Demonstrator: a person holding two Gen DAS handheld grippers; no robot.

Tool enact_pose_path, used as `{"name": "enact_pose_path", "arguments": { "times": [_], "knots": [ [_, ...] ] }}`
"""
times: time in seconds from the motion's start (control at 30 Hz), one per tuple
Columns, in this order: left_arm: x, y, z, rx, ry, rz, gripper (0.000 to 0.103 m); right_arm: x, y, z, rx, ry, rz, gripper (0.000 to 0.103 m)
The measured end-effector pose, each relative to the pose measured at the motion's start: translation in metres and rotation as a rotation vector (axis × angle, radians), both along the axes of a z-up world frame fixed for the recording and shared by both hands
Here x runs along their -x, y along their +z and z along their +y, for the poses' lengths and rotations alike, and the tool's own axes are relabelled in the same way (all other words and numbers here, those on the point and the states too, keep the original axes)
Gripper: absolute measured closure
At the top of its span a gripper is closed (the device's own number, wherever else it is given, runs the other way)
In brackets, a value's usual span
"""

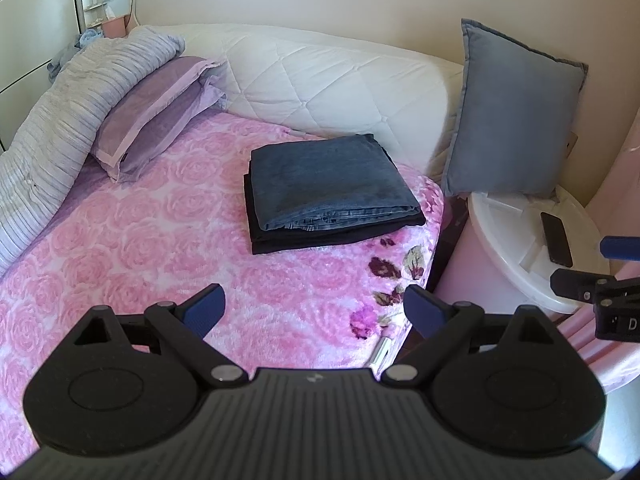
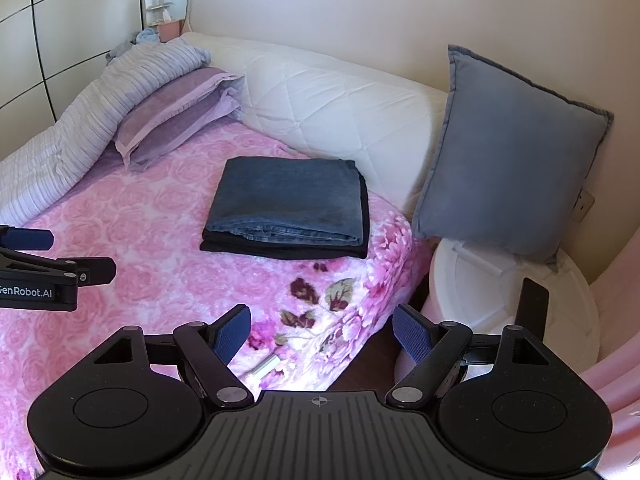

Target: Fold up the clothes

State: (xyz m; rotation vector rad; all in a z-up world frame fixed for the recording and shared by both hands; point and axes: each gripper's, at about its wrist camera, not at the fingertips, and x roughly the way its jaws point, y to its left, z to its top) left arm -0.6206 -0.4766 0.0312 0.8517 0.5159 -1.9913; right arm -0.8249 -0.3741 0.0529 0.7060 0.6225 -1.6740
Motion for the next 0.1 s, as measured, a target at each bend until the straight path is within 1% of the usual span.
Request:
{"name": "enact_pose_path", "arguments": {
  "times": [0.1],
  "knots": [
    [0.0012, -0.0001, 0.0013, 0.019, 0.010, -0.004, 0.009, 0.0020, -0.0009, -0.0014, -0.004, 0.003, -0.001, 0.022]
  ]
}}
